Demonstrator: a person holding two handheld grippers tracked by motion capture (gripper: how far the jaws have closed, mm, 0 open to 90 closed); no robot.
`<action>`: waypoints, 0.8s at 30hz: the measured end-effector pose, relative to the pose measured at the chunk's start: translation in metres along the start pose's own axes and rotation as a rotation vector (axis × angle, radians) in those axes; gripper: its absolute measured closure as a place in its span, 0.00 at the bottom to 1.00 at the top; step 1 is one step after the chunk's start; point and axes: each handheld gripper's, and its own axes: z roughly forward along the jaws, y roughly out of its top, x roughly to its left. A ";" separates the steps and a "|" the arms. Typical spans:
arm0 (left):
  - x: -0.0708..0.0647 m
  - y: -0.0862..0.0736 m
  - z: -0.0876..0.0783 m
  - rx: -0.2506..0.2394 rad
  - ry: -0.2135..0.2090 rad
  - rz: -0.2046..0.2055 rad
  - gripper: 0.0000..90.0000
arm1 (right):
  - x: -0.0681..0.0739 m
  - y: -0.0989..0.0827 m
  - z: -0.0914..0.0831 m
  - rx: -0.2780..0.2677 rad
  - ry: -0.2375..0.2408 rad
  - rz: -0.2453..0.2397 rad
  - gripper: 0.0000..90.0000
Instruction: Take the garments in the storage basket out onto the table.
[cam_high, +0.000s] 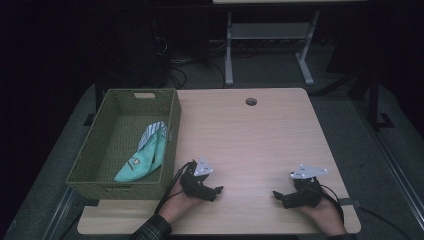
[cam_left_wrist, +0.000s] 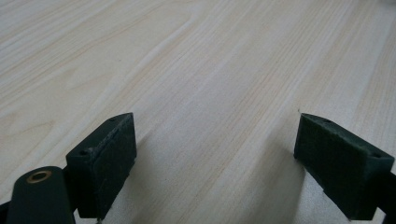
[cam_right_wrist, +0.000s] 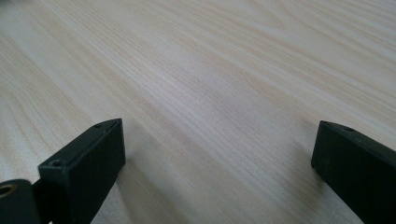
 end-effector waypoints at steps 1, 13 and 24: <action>0.000 0.001 0.000 0.009 -0.001 0.004 0.14 | 0.000 0.000 0.000 0.000 0.001 0.000 0.03; 0.000 0.008 0.001 0.058 -0.006 -0.003 0.14 | -0.001 0.000 0.000 0.004 0.008 -0.007 0.03; 0.004 0.017 -0.004 0.042 -0.003 0.005 0.14 | -0.001 0.001 0.001 -0.001 0.011 -0.015 0.02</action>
